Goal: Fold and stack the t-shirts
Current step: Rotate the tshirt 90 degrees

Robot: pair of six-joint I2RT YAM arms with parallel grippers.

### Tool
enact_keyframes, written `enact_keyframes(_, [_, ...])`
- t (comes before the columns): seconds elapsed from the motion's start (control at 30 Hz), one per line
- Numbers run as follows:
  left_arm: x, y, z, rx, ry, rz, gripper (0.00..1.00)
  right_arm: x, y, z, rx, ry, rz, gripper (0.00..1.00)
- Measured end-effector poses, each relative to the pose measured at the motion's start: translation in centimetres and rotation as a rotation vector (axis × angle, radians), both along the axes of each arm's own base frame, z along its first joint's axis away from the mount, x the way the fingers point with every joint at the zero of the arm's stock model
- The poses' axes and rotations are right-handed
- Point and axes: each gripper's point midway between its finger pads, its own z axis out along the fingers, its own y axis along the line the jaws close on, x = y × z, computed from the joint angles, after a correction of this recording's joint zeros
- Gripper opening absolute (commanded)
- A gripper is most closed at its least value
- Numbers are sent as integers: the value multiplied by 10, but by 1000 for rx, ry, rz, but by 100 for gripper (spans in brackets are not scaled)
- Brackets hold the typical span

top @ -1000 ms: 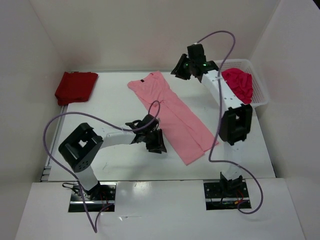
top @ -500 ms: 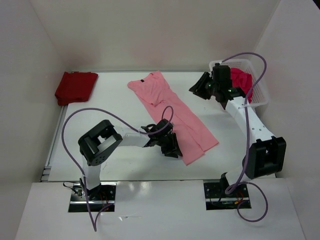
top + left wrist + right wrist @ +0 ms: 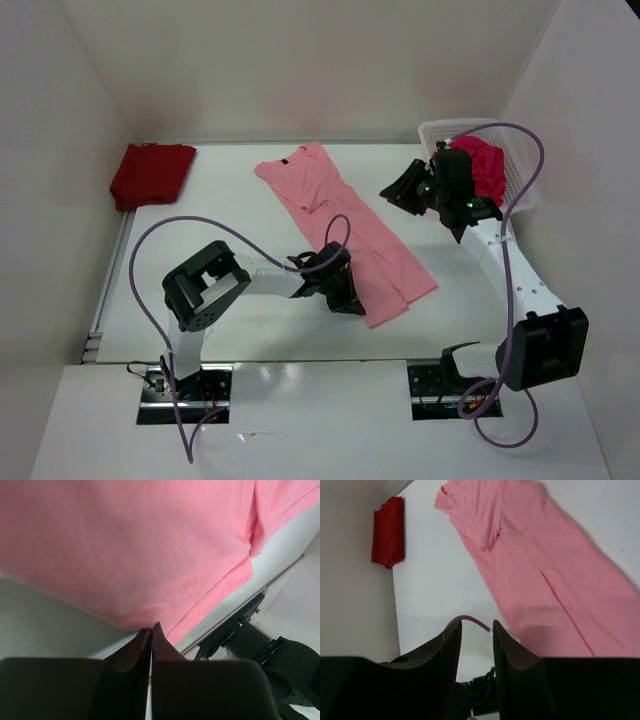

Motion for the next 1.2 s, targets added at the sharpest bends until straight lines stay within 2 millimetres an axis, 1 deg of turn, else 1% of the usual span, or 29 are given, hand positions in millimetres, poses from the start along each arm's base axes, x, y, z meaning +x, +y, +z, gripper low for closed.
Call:
enact_keyframes(0.1, [-1, 14, 0, 12, -12, 20, 0, -6, 0, -5, 3, 5, 5, 37])
enact_keyframes(0.17, [-2, 35, 0, 38, -24, 39, 0, -12, -1, -12, 2, 19, 8, 37])
enact_keyframes(0.27, [-7, 74, 1, 92, -39, 75, 0, -23, 0, -29, -3, 54, 17, 37])
enact_keyframes(0.37, [-23, 115, 8, 138, -42, 99, 0, -41, 11, -53, -12, 110, 53, 37])
enact_keyframes(0.43, [-36, 138, 17, 145, -42, 114, 8, -58, 26, -73, -22, 159, 96, 37])
enact_keyframes(0.5, [-46, 162, 27, 143, -50, 133, 19, -80, 45, -91, -32, 209, 154, 30])
enact_keyframes(0.57, [-55, 183, 37, 112, -51, 174, 19, -102, 59, -107, -41, 254, 199, 28])
enact_keyframes(0.63, [-63, 201, 43, 87, -50, 216, 19, -127, 68, -124, -49, 300, 234, 26])
enact_keyframes(0.67, [-69, 208, 42, 80, -45, 225, 25, -137, 69, -131, -50, 322, 244, 25])
enact_keyframes(0.73, [-86, 220, 37, 68, -19, 236, 32, -156, 69, -144, -51, 360, 249, 24])
enact_keyframes(0.77, [-94, 223, 33, 59, 3, 244, 43, -164, 69, -150, -52, 375, 245, 23])
enact_keyframes(0.8, [-101, 226, 29, 52, 21, 247, 49, -172, 68, -155, -55, 391, 243, 19])
enact_keyframes(0.87, [-114, 230, 20, 37, 71, 262, 56, -185, 66, -163, -63, 418, 244, 19])
enact_keyframes(0.9, [-118, 231, 17, 36, 90, 266, 62, -190, 64, -165, -67, 425, 236, 18])
enact_keyframes(0.93, [-119, 231, 16, 39, 106, 273, 74, -194, 62, -167, -71, 430, 230, 18])
enact_keyframes(0.97, [-119, 231, 16, 42, 111, 270, 80, -197, 59, -166, -71, 432, 219, 18])
enact_keyframes(1.0, [-118, 230, 16, 52, 118, 269, 91, -199, 57, -166, -71, 431, 208, 18])
enact_keyframes(1.03, [-116, 230, 16, 68, 124, 263, 100, -201, 55, -166, -71, 431, 194, 21])
enact_keyframes(1.13, [-101, 221, 22, 103, 129, 240, 100, -210, 55, -169, -82, 451, 177, 29])
enact_keyframes(1.2, [-90, 214, 21, 113, 121, 223, 82, -218, 55, -174, -99, 473, 166, 39])
